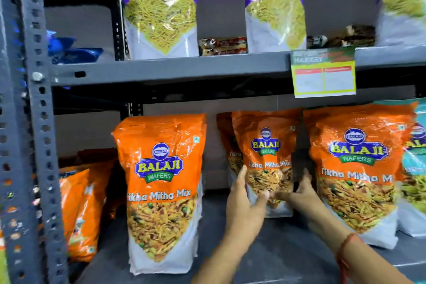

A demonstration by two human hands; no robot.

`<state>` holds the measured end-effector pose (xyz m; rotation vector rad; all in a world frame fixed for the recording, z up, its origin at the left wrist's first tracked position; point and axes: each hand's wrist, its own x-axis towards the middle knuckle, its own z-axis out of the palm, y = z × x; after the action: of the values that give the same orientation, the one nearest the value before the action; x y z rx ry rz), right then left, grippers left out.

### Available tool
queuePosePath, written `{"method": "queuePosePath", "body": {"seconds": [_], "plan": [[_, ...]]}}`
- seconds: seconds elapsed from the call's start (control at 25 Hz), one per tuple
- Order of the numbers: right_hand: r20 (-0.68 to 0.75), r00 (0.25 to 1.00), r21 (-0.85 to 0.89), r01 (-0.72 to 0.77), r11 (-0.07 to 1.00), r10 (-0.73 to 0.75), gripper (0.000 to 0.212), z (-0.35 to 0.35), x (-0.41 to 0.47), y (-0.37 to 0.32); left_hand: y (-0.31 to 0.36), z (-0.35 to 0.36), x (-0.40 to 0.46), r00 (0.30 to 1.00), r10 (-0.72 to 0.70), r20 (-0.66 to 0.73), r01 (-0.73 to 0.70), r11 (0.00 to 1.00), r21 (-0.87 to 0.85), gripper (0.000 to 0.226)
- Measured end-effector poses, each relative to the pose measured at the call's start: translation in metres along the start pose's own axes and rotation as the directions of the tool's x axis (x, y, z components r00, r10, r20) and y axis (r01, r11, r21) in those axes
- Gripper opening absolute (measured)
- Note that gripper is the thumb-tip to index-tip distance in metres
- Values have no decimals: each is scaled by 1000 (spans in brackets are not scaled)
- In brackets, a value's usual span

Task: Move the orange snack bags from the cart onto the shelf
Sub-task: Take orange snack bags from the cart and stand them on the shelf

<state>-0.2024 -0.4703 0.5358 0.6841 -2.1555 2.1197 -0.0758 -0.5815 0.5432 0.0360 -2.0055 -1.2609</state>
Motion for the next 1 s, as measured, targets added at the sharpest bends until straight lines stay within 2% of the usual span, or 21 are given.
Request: {"method": "queuePosePath", "body": {"seconds": [0.12,0.24,0.32,0.56,0.8,1.0], "plan": [[102,985,-24,-139,990,141,79,-3,12,14,-24,21,45,952,-303,49,305,952,-25,91],[134,980,-37,-142,989,146,110,-7,25,30,-46,30,66,889,-424,175,446,887,-119,96],[140,985,-71,-87,994,96,106,-7,26,37,-59,35,70,891,-414,184,440,889,-130,86],[153,988,-89,5,996,9,89,-7,34,51,-70,40,68,929,-369,37,368,906,-211,72],[228,972,-129,96,987,-64,74,4,29,52,-69,18,56,942,-331,-55,319,934,-159,78],[272,959,-119,113,986,-77,87,8,25,52,-72,15,54,942,-333,-39,322,931,-172,68]]}}
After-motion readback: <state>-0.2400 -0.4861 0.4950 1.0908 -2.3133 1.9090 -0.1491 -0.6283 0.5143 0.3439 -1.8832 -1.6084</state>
